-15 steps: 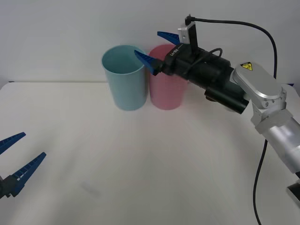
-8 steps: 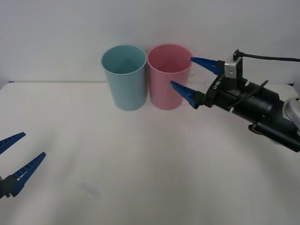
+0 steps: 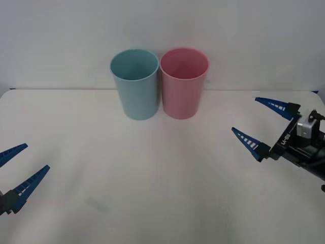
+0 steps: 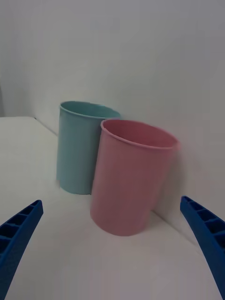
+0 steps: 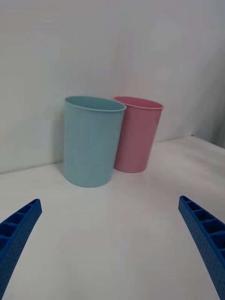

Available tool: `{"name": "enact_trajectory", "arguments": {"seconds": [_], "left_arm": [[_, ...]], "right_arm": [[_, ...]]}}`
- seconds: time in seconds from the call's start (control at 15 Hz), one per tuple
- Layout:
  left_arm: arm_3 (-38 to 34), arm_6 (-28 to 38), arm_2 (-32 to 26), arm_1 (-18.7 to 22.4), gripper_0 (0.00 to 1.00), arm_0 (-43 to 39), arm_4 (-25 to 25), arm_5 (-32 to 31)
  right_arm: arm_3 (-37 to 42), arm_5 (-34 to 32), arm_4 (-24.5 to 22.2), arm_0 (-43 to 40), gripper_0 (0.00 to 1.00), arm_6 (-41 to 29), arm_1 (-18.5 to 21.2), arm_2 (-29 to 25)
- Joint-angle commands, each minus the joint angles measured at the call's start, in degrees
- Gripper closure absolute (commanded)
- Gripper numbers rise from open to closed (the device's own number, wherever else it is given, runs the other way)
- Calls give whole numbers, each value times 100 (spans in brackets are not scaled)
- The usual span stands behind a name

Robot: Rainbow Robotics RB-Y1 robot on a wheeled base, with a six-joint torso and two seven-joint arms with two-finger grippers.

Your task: Grasp the object on the table and drop it into the matching bin: aluminum can to the light blue bin, PET bottle to the pink bin.

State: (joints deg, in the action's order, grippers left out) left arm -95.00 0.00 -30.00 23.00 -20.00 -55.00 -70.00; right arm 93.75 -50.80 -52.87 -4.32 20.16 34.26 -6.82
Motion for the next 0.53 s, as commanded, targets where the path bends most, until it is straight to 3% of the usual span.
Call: {"name": "enact_trajectory", "arguments": {"seconds": [0.07, 0.27, 0.53], "left_arm": [[0, 0, 0, 0, 0, 0, 0, 0], [0, 0, 0, 0, 0, 0, 0, 0], [0, 0, 0, 0, 0, 0, 0, 0]], "right_arm": [[266, -35, 137, -798, 0, 357, -25, -311], [776, -44, 233, -1756, 0, 313, -25, -663], [978, -246, 277, -2240, 0, 225, -25, -935]]}}
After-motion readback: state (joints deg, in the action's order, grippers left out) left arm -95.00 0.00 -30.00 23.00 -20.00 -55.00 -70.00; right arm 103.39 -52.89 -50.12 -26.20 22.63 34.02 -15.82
